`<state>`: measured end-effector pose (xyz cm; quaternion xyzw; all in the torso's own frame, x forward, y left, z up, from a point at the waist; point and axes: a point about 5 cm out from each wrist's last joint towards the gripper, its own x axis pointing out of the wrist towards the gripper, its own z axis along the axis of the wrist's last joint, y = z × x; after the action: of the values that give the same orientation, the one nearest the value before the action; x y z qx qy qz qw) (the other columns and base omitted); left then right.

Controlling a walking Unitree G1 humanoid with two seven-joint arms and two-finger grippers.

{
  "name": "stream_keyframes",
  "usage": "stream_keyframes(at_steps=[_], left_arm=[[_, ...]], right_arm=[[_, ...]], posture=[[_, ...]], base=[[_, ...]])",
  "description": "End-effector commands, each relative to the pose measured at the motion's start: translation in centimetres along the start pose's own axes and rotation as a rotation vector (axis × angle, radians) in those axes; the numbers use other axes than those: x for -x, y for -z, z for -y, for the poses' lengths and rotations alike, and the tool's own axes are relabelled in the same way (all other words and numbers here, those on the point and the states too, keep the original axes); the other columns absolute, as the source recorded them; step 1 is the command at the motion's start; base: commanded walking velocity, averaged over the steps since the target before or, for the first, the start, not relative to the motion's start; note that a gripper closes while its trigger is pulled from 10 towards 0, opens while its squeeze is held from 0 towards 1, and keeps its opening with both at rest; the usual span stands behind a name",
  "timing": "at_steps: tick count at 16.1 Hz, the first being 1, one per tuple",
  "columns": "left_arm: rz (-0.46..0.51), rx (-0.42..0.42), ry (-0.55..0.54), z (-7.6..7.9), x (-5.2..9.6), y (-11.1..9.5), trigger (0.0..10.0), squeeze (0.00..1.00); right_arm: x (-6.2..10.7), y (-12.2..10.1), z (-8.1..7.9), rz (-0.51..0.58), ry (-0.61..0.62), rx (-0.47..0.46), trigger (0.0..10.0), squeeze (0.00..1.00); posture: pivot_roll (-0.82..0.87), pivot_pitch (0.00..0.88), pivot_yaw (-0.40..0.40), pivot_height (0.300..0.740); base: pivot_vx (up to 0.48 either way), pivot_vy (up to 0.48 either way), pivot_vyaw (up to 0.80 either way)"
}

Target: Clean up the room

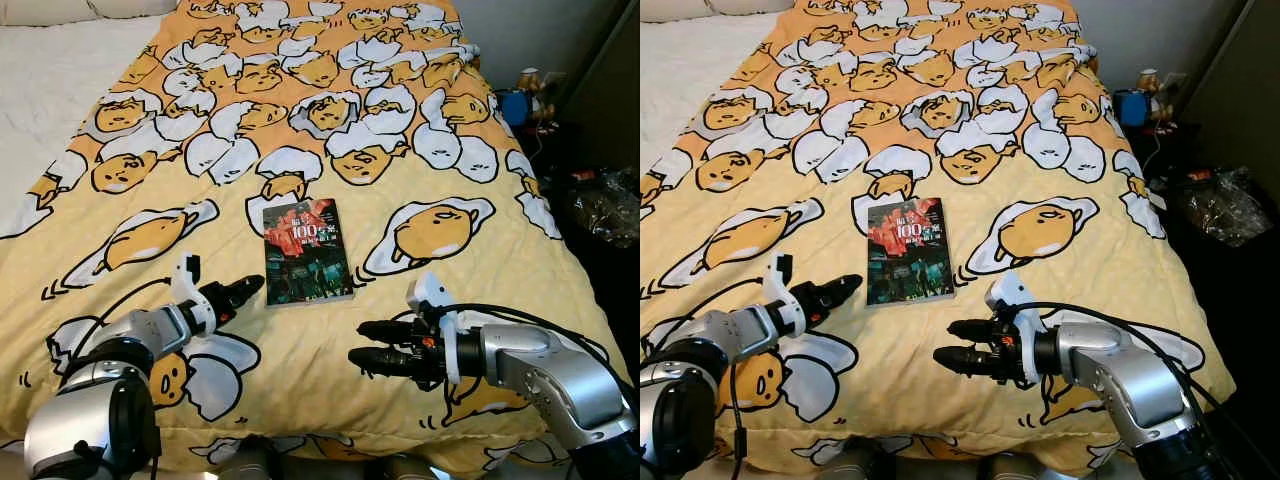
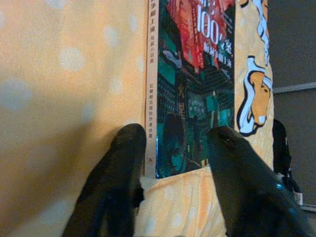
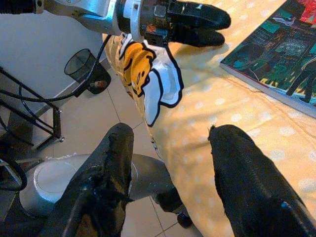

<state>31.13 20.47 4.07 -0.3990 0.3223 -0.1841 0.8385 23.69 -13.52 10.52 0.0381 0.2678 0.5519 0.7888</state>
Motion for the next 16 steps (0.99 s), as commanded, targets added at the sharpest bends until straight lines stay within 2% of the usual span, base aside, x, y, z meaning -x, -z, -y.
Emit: stream_keyframes(at_steps=[1,3,5,7,11,12,13,15,16], left_arm=[[-0.017,-0.015,-0.041,-0.3,-0.2,0.5,10.0,1.0],[-0.018,-0.022,-0.062,-0.3,-0.5,0.8,10.0,1.0],[-0.01,-0.054,-0.156,-0.7,-0.8,1.2,10.0,1.0],[0.006,-0.04,-0.201,-1.0,-0.9,1.4,10.0,1.0],[0.042,0.016,-0.13,-0.1,-1.6,1.6,10.0,0.96],[0.049,0.013,-0.111,0.2,-1.9,1.7,10.0,0.76],[0.065,0.019,-0.08,0.6,-2.2,1.6,10.0,0.65],[0.078,0.042,-0.047,1.0,-2.5,1.5,10.0,0.13],[0.074,0.041,-0.046,1.1,-2.6,1.7,10.0,0.0]], right_arm=[[-0.1,0.0,0.0,-0.006,0.0,0.001,10.0,0.0],[-0.1,0.0,0.0,-0.007,0.001,0.001,10.0,0.0],[0.1,0.0,-0.2,-0.008,0.003,0.001,10.0,0.0],[0.2,0.0,-0.4,-0.01,-0.002,-0.004,10.0,0.0],[0.2,-0.2,-1.0,-0.001,-0.011,-0.014,10.0,0.0],[0.3,-0.3,-1.1,0.002,-0.012,-0.019,10.0,0.0],[0.5,-0.3,-1.3,0.003,-0.013,-0.023,10.0,0.0],[0.6,-0.2,-1.6,-0.001,-0.016,-0.028,10.0,0.0],[0.7,-0.2,-1.7,-0.003,-0.018,-0.031,10.0,0.0]], posture=[[-0.19,0.121,0.045,0.74],[-0.2,0.126,0.041,0.74],[-0.22,0.145,0.032,0.74],[-0.23,0.16,0.025,0.74],[-0.25,0.2,0.016,0.74],[-0.25,0.217,0.011,0.74],[-0.26,0.231,0.006,0.74],[-0.27,0.242,0.003,0.74],[-0.27,0.247,-0.001,0.74]], base=[[0.0,0.0,0.0],[0.0,0.0,0.0],[0.0,0.0,0.0],[0.0,0.0,0.0],[0.0,0.0,0.0],[0.0,0.0,0.0],[0.0,0.0,0.0],[0.0,0.0,0.0],[0.0,0.0,0.0]])
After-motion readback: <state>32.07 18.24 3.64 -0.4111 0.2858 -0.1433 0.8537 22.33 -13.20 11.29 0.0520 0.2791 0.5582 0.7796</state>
